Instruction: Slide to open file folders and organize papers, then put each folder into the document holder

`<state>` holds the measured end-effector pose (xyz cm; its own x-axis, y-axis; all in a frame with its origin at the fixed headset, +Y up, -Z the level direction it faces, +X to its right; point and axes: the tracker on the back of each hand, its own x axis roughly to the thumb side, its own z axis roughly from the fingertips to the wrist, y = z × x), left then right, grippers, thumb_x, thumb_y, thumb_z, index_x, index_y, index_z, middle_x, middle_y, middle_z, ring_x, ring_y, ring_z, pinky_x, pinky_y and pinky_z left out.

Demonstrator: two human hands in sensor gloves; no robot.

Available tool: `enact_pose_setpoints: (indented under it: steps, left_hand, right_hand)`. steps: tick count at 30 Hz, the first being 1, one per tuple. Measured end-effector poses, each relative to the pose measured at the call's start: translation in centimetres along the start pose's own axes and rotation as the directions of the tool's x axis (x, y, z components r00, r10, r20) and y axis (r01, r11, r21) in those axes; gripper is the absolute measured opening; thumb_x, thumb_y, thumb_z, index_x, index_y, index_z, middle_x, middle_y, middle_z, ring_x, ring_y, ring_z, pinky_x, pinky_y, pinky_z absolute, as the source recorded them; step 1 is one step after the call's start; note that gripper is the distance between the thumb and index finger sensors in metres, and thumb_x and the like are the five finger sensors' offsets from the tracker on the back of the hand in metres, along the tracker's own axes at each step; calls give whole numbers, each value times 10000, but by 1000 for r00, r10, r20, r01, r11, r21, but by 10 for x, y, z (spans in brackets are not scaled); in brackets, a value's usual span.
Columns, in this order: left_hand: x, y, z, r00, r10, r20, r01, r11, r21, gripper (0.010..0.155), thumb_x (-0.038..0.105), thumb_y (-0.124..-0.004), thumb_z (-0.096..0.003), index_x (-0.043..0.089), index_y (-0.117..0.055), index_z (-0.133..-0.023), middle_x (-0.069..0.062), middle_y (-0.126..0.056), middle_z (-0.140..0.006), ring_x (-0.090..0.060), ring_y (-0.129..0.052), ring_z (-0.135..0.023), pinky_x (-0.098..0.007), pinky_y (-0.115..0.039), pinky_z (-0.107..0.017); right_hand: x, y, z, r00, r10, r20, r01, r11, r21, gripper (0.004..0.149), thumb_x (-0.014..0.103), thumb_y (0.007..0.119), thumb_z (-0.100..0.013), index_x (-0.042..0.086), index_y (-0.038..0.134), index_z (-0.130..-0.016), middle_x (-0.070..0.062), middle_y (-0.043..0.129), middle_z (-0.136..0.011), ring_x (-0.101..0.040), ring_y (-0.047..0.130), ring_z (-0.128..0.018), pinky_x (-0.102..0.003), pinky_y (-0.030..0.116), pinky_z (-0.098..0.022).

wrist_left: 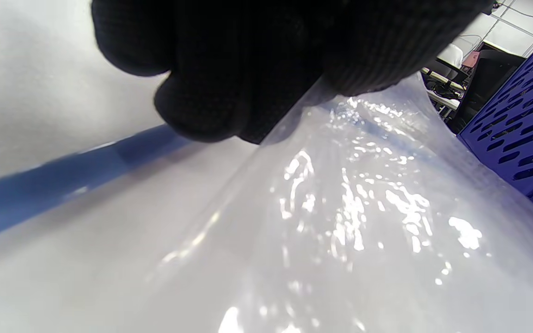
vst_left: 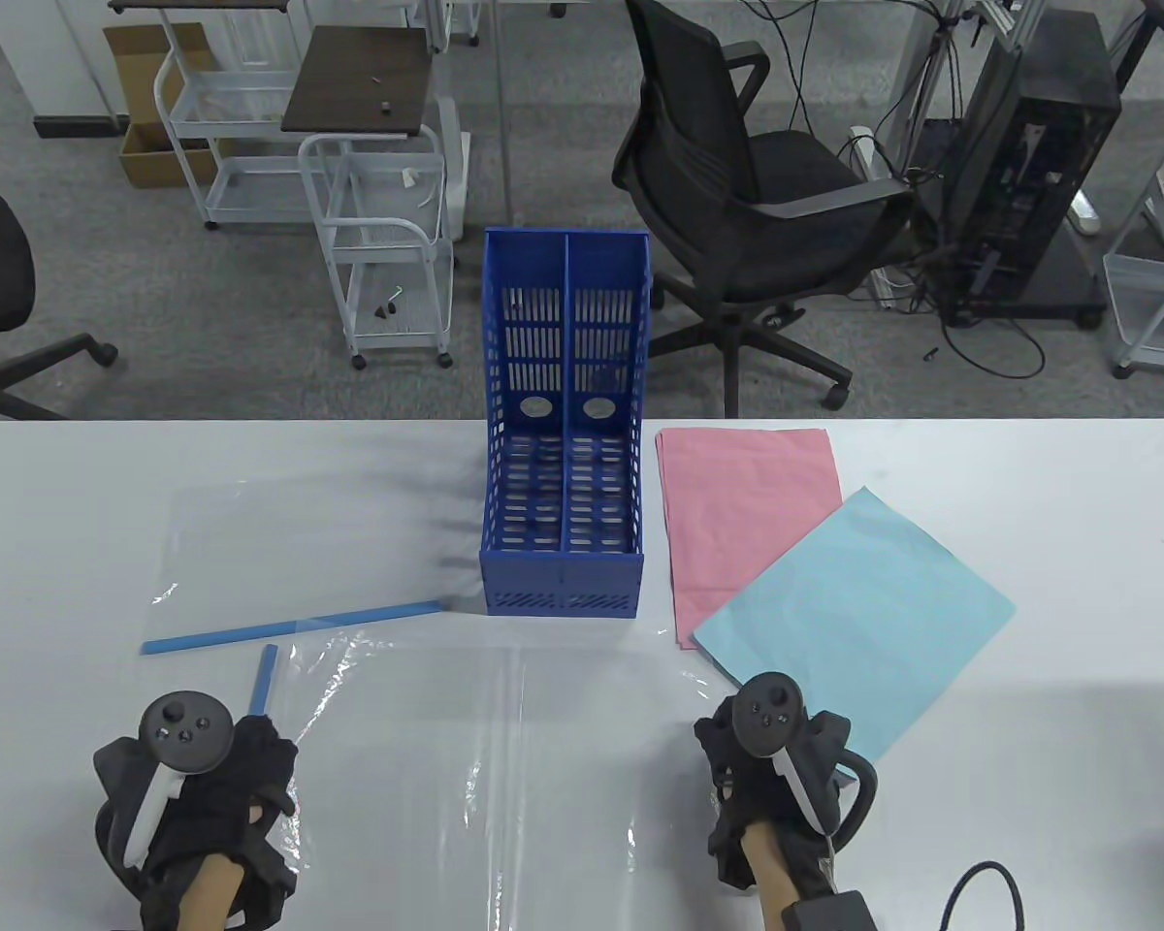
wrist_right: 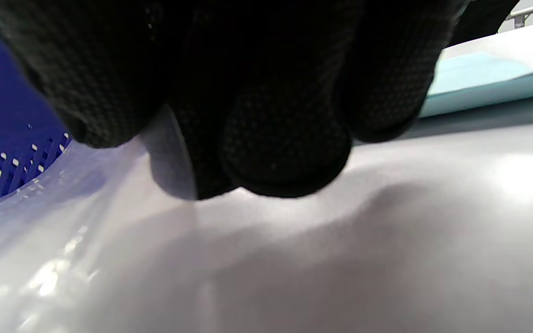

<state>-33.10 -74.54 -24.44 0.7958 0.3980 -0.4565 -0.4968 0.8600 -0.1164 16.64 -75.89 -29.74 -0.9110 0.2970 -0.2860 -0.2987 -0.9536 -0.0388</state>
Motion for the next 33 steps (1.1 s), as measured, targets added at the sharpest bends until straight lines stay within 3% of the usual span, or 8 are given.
enact_pose_setpoints:
  steps: [7,12,22,25,28,31,33]
  left_hand:
    - [3,-2,2,999,-33,-6,33,999,23,462,424,-887,-434,172,-913,-822,-84,-1034,-686,-258,-1071,-505,-512,-834,-545]
    - [0,2,5,1000,-29,-10,30,999,41,471,436,-889,-431,176,-914,-823,-85,-1034,-686,-260,-1070,-507,-515,-833,-544]
    - [1,4,11,999,-29,31,26,995,98,514,453,-881,-434,195,-873,-878,-86,-1002,-766,-276,-1051,-593,-526,-806,-588]
    - [9,1,17,994,-46,100,33,992,125,594,469,-867,-440,231,-785,-979,-68,-927,-921,-300,-995,-763,-544,-759,-659]
    - [16,-3,22,983,-69,167,45,989,141,661,487,-854,-441,282,-700,-1051,-24,-834,-1047,-300,-902,-930,-551,-713,-719]
    - [27,-10,26,965,-104,242,70,987,144,692,497,-847,-441,331,-644,-1082,16,-766,-1112,-283,-809,-1041,-557,-662,-769]
    - [32,-14,28,954,-124,272,90,987,135,704,508,-840,-441,358,-618,-1092,42,-718,-1148,-267,-751,-1090,-553,-629,-794]
  right_hand:
    - [5,7,0,996,89,-4,-89,996,-19,458,522,896,-300,213,964,-632,35,1068,-460,-168,1045,-333,-426,880,-452]
    - [0,5,0,998,65,-14,-65,998,-20,523,559,892,-278,208,956,-660,28,1065,-484,-174,1044,-352,-432,873,-462]
    - [-22,-24,1,996,24,-88,-35,990,-136,527,547,890,-297,211,935,-701,21,1066,-510,-185,1046,-373,-440,867,-473]
    - [-41,-38,-1,990,1,-139,-27,982,-188,547,514,896,-307,217,895,-766,11,1045,-603,-207,1039,-453,-461,842,-514]
    - [-59,-48,-2,987,-21,-161,-12,980,-199,591,471,901,-321,251,815,-862,4,970,-790,-265,989,-647,-510,784,-587]
    - [-78,-53,-6,982,-38,-187,19,995,-99,640,425,899,-348,296,715,-948,-11,801,-996,-350,832,-880,-570,677,-671]
    - [-87,-52,-10,978,-32,-206,27,999,-27,665,407,896,-361,319,665,-978,-5,696,-1072,-384,728,-962,-589,616,-703]
